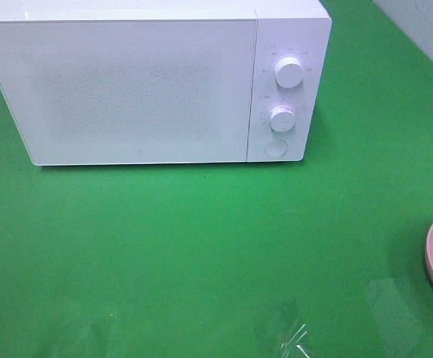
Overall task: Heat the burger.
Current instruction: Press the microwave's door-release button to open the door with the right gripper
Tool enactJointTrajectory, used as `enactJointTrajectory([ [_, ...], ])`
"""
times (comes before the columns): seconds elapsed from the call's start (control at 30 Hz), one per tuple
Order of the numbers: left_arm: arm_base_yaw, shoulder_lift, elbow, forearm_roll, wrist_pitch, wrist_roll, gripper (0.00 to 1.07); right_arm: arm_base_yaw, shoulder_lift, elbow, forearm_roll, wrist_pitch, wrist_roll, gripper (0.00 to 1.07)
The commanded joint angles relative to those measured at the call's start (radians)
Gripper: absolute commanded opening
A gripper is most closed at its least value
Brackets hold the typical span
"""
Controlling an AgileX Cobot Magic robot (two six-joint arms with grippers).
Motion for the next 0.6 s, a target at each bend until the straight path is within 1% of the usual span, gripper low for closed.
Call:
enactJointTrajectory([
  [0.03,0.001,-0.017,-0.003,0.000,-0.008,0.002,0.98,-0.006,-0.027,0.001,0.001,-0.002,-0.006,0.72],
  [0.6,0.001,-0.017,-0.003,0.000,-0.008,0.002,0.98,-0.006,-0.024,-0.008,0.001,-0.010,0.000,0.72],
])
